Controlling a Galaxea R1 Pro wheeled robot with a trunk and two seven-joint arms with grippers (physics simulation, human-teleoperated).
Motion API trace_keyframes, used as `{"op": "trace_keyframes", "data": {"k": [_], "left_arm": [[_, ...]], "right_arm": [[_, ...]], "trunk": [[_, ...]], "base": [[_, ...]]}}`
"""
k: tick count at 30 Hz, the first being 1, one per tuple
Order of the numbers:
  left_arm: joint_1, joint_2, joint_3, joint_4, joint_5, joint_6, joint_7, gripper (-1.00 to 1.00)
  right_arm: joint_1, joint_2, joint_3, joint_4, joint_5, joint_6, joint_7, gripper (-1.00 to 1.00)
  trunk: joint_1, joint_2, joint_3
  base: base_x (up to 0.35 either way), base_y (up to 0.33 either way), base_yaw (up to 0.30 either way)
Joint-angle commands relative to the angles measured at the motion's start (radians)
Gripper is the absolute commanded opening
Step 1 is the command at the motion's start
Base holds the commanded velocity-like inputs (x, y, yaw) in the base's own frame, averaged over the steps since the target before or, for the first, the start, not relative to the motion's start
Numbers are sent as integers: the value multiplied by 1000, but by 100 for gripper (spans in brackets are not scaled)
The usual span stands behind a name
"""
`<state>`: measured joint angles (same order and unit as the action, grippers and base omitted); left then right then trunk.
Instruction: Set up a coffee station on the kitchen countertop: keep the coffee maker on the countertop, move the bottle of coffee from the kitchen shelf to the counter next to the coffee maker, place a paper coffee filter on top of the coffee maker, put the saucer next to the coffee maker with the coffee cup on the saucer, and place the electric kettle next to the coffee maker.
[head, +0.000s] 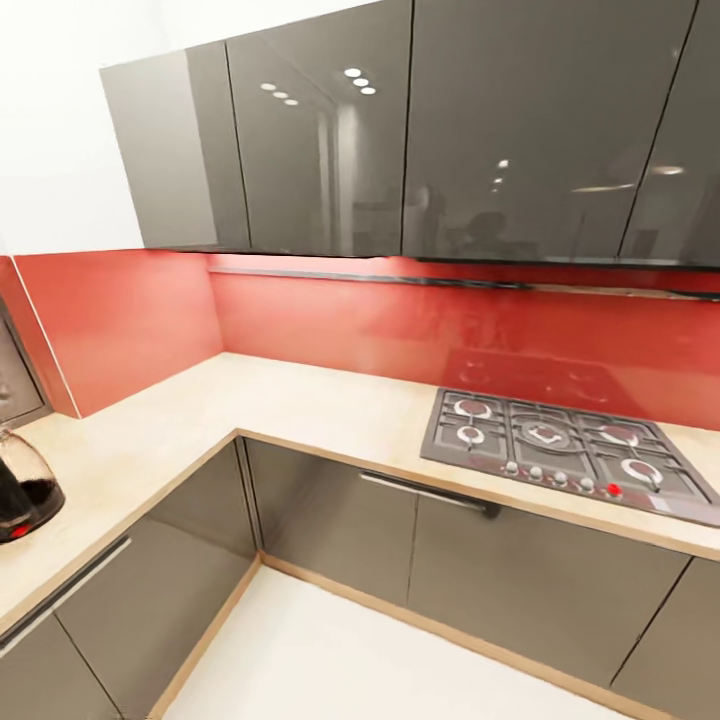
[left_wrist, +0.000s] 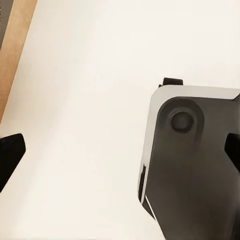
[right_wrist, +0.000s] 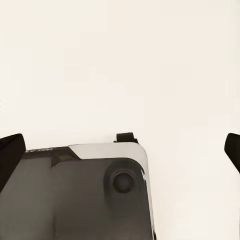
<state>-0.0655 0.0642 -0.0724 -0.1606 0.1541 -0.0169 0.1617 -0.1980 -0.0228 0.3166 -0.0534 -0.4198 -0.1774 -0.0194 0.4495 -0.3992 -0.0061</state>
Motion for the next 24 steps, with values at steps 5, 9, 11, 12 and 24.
{"op": "trace_keyframes", "data": {"k": [5, 9, 11, 12, 24], "left_arm": [[0, 0, -6, 1, 10, -2, 4, 100], [0, 0, -5, 1, 12, -3, 4, 100], [0, 0, -5, 1, 14, -3, 4, 100], [0, 0, -5, 1, 15, -3, 4, 100], [0, 0, -4, 1, 19, -3, 4, 100]], "right_arm": [[0, -1, 9, 0, -6, -2, -1, 100], [0, -2, 10, 1, -4, -2, -1, 100], [0, -2, 10, 2, -4, -2, -1, 100], [0, -2, 10, 2, -4, -2, -1, 100], [0, -2, 10, 3, -3, -2, 0, 100]], "trunk": [[0, -1, 0], [0, -1, 2], [0, -1, 2], [0, -1, 3], [0, -1, 7]], "base": [[19, -24, 277], [2, -2, 278], [0, 0, 278], [0, 0, 278], [0, 0, 278]]}}
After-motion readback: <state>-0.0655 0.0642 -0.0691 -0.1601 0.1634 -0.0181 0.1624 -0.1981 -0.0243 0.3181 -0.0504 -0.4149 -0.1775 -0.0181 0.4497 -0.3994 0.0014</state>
